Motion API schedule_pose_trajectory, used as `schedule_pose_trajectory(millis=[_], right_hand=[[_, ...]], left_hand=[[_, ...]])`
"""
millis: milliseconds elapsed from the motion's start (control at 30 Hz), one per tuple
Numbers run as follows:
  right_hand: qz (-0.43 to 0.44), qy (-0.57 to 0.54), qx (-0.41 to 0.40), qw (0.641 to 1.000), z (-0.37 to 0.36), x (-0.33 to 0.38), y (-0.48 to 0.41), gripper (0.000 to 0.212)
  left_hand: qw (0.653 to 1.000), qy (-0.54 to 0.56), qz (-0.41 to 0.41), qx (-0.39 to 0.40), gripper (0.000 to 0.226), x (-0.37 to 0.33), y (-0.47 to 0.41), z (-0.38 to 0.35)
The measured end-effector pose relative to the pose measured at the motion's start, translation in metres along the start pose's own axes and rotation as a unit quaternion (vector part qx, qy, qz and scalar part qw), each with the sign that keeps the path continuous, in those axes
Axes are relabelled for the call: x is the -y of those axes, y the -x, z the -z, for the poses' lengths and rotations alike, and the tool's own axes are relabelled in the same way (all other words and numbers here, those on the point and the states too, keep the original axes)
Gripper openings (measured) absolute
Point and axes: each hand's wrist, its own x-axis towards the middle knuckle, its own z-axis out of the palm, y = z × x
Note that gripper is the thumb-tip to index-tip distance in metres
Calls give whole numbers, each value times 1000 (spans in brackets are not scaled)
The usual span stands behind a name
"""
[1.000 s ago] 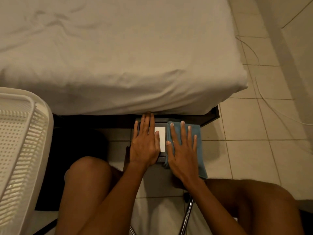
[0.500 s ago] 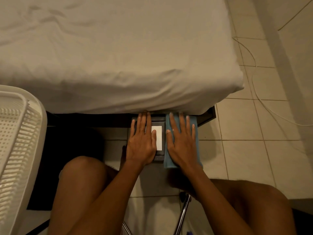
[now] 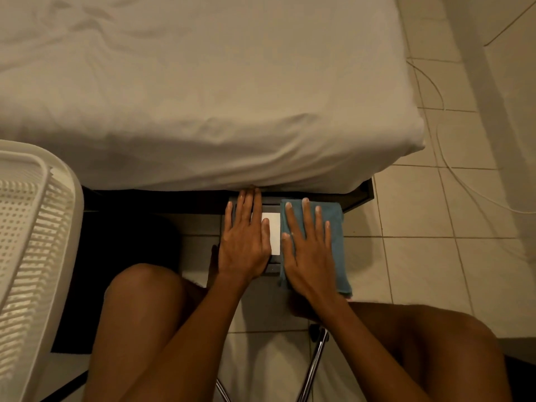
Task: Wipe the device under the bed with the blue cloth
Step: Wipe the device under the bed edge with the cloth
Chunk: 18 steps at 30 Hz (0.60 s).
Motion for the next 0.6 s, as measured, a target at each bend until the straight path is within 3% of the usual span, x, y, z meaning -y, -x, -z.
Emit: schedule_pose_trajectory(millis=[167, 300, 467, 600], right_hand=[[-43, -4, -8, 999, 6, 4, -27, 58], [-14, 12, -2, 1000, -5, 5, 7, 60], [-41, 6, -17, 999, 4, 6, -35, 56], [-38, -12, -23, 999, -1, 12, -1, 57]], left_hand=[[1000, 5, 3, 0, 60, 0, 0, 1], [1000, 4, 1, -6, 59, 0, -1, 2], [1000, -7, 1, -14, 59, 1, 0, 0], [1000, -1, 0, -11, 59, 0, -2, 1]])
